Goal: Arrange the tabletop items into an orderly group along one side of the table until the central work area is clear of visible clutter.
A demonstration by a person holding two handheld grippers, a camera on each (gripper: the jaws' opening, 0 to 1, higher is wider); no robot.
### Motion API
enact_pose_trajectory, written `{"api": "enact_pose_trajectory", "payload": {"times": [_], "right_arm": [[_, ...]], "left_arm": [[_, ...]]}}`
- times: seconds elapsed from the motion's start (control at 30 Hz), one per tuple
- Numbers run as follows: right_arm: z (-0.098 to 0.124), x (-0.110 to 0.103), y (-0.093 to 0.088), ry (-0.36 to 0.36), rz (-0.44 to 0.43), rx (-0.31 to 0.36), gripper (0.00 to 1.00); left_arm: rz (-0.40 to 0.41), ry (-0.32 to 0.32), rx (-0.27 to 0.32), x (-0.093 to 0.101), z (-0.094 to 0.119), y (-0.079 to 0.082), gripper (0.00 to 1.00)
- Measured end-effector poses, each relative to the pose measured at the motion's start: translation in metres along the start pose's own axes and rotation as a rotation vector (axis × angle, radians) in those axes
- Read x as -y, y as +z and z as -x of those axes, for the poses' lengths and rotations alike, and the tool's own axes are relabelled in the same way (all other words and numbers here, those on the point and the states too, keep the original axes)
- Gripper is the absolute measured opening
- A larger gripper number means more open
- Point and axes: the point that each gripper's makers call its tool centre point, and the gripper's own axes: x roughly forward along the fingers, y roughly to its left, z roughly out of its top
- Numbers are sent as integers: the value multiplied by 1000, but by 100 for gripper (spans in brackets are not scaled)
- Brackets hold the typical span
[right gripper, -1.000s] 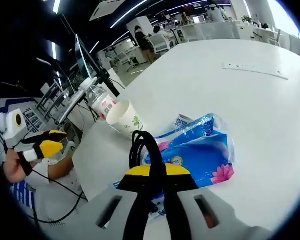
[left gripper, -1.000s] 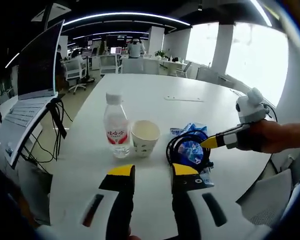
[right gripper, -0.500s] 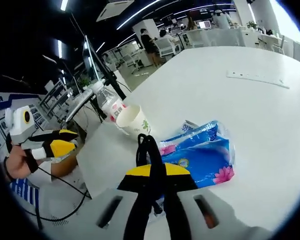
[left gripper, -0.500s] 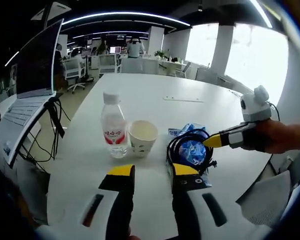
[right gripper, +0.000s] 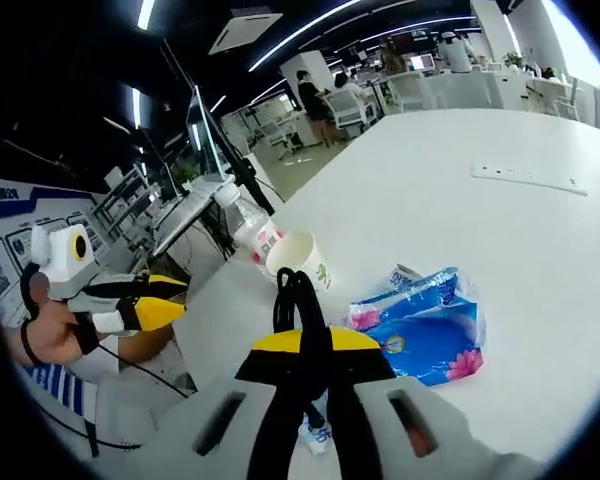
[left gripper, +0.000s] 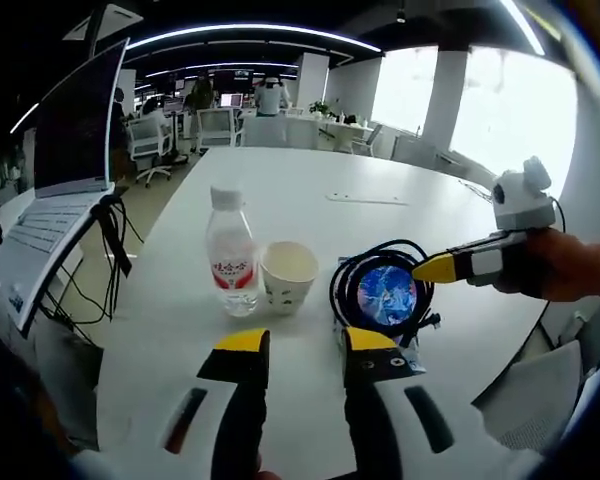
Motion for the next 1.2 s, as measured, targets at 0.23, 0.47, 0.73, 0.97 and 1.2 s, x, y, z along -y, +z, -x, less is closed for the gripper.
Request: {"api": "enact_pose_trajectory", "payload": {"times": [0.23, 0.47, 0.73, 0.97, 1.2], "right_arm": [[10, 2, 4, -5, 2, 21, 4], [24, 7, 7, -19, -18, 48, 4], [47, 16, 14, -42, -66, 106, 4], [68, 26, 18, -69, -103, 156, 4], [94, 44, 8, -122, -189, 212, 4]], "left_arm": [[1, -4, 3, -2, -1, 2, 28], [-9, -14, -5, 0, -2, 1, 30], [-18, -27, -15, 0, -5, 0, 32], [-28, -32, -17, 2, -6, 3, 33], [-36, -35, -18, 2, -7, 5, 33]]}}
